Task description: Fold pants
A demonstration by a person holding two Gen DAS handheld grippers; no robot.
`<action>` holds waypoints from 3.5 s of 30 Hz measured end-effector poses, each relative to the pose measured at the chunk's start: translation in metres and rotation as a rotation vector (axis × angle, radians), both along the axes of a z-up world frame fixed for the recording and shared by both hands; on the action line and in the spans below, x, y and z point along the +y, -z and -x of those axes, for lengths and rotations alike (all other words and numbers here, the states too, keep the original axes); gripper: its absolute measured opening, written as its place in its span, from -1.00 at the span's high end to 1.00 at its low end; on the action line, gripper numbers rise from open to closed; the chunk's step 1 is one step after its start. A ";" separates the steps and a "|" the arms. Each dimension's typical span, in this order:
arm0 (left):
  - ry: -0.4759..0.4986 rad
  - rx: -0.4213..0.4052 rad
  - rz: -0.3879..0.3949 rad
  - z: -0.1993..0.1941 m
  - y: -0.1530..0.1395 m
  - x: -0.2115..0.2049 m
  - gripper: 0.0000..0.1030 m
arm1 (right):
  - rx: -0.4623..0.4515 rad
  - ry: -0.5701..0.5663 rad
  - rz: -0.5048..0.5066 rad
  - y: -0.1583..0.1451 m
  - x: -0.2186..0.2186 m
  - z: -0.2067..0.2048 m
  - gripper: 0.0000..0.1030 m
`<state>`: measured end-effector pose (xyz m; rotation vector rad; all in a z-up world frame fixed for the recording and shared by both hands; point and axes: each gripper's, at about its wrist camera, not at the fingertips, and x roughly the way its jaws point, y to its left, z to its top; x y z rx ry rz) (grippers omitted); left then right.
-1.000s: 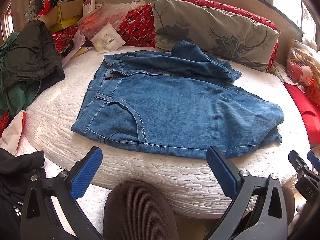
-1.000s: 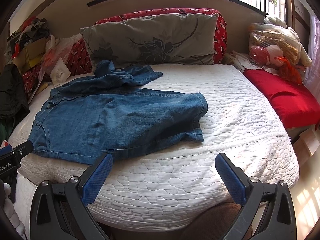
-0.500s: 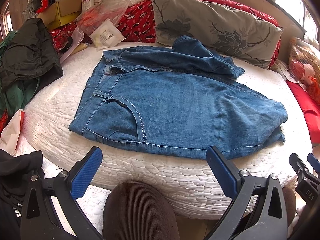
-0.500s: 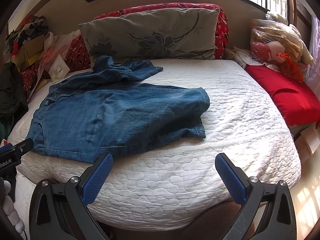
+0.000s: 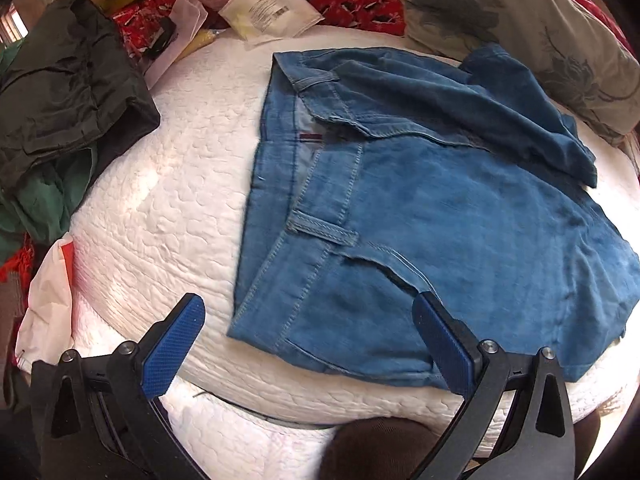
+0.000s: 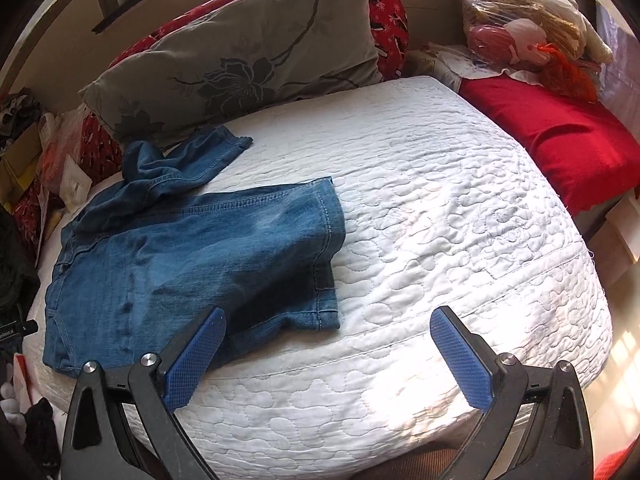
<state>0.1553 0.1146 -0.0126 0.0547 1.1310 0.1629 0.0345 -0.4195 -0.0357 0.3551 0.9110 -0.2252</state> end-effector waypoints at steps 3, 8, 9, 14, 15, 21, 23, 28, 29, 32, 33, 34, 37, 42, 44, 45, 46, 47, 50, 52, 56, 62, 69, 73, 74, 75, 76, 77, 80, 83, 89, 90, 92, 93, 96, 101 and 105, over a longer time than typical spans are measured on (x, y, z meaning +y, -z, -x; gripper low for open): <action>-0.008 0.089 0.061 -0.033 0.011 0.025 -1.00 | 0.034 0.031 -0.053 0.016 -0.023 -0.020 -0.99; -0.034 0.236 0.237 -0.071 0.040 0.045 -1.00 | 0.066 -0.035 -0.116 0.042 -0.028 -0.054 -0.98; -0.041 0.249 0.266 -0.076 0.043 0.046 -1.00 | 0.076 -0.060 -0.101 0.045 -0.024 -0.059 -0.98; -0.005 0.316 0.292 -0.090 0.057 0.036 -1.00 | 0.110 -0.171 -0.066 0.058 -0.001 -0.067 -0.97; 0.009 0.332 0.272 -0.092 0.061 0.031 -1.00 | 0.115 -0.179 -0.063 0.059 0.002 -0.066 -0.97; 0.027 0.384 0.184 -0.100 0.074 0.014 -1.00 | 0.131 -0.188 -0.020 0.063 0.011 -0.062 -0.92; 0.029 0.359 0.193 -0.096 0.064 0.011 -0.90 | 0.143 -0.182 0.014 0.062 0.015 -0.063 -0.64; 0.065 0.372 0.194 -0.071 0.045 -0.002 0.13 | 0.154 -0.215 -0.032 0.056 0.008 -0.064 0.70; 0.059 0.387 0.217 -0.065 0.042 -0.001 0.20 | 0.152 -0.217 -0.065 0.054 0.003 -0.064 0.71; 0.049 0.384 0.235 -0.055 0.026 0.004 0.26 | 0.111 -0.208 -0.070 0.028 -0.016 -0.056 0.78; 0.045 0.381 0.235 -0.051 0.021 0.005 0.26 | 0.080 -0.196 -0.090 0.016 -0.026 -0.051 0.78; 0.036 0.385 0.221 -0.048 0.017 0.006 0.26 | 0.055 -0.187 -0.121 0.007 -0.035 -0.046 0.78; 0.025 0.405 0.175 -0.034 0.016 0.013 0.26 | 0.049 -0.178 -0.139 -0.002 -0.046 -0.029 0.78; 0.003 0.452 0.171 -0.016 0.029 0.022 0.25 | 0.188 -0.156 -0.177 0.046 -0.044 -0.012 0.73; 0.008 0.445 0.180 -0.011 0.019 0.025 0.25 | 0.215 -0.132 -0.192 0.053 -0.041 -0.011 0.62; 0.014 0.442 0.187 -0.009 0.013 0.026 0.25 | 0.220 -0.113 -0.203 0.052 -0.043 -0.010 0.59; 0.022 0.436 0.195 -0.010 0.004 0.030 0.25 | 0.207 -0.099 -0.214 0.047 -0.045 -0.010 0.56; 0.032 0.425 0.203 -0.010 -0.006 0.032 0.25 | 0.186 -0.094 -0.216 0.038 -0.047 -0.011 0.56; 0.040 0.334 0.208 -0.020 -0.051 0.042 0.25 | 0.094 -0.083 -0.155 0.001 -0.053 -0.021 0.25; 0.025 0.281 0.239 -0.034 -0.078 0.052 0.22 | 0.040 -0.093 -0.132 -0.022 -0.052 -0.039 -0.10; -0.062 0.229 0.362 -0.080 -0.101 0.081 -0.36 | -0.022 -0.131 -0.175 -0.045 -0.042 -0.098 -0.16; -0.205 0.292 0.471 -0.144 -0.012 0.090 -0.37 | 0.019 -0.174 -0.252 -0.022 -0.014 -0.223 -0.16; -0.253 0.330 0.423 -0.200 0.034 0.087 -0.37 | 0.133 -0.209 -0.216 0.035 0.016 -0.328 -0.16; -0.245 0.331 0.353 -0.218 0.050 0.076 -0.37 | 0.137 -0.275 -0.130 0.046 0.040 -0.336 0.38; -0.241 0.322 0.320 -0.220 0.049 0.070 -0.37 | 0.139 -0.321 -0.095 0.046 0.050 -0.337 0.75; -0.243 0.315 0.297 -0.222 0.049 0.065 -0.35 | 0.157 -0.349 -0.064 0.046 0.057 -0.339 0.80; -0.246 0.310 0.299 -0.222 0.048 0.061 -0.13 | 0.153 -0.360 -0.031 0.043 0.061 -0.339 0.83; -0.242 0.314 0.315 -0.221 0.047 0.058 0.03 | 0.146 -0.369 -0.002 0.039 0.063 -0.339 0.84; -0.211 0.317 0.327 -0.217 0.038 0.049 0.52 | 0.091 -0.322 0.012 0.021 0.042 -0.333 0.85; -0.197 0.304 0.272 -0.209 0.031 0.047 0.58 | 0.056 -0.216 -0.067 0.015 -0.002 -0.322 0.85; -0.239 0.318 0.348 -0.191 0.029 0.087 0.58 | 0.175 -0.187 -0.141 0.049 -0.026 -0.309 0.63; -0.230 0.306 0.375 -0.189 0.023 0.094 0.58 | 0.158 -0.188 -0.135 0.043 -0.025 -0.309 0.54; -0.248 0.271 0.392 -0.188 0.011 0.110 0.58 | 0.112 -0.174 -0.130 0.028 -0.027 -0.313 0.40; -0.255 0.257 0.405 -0.189 0.006 0.117 0.57 | 0.083 -0.174 -0.138 0.021 -0.028 -0.318 0.17; -0.269 0.261 0.449 -0.197 0.006 0.129 0.41 | 0.033 -0.206 -0.162 0.004 -0.020 -0.341 -0.12; -0.288 0.304 0.479 -0.218 0.024 0.121 0.20 | 0.053 -0.257 -0.139 0.014 0.018 -0.403 -0.12; -0.273 0.323 0.449 -0.235 0.034 0.106 0.20 | 0.103 -0.265 -0.074 0.035 0.037 -0.439 -0.12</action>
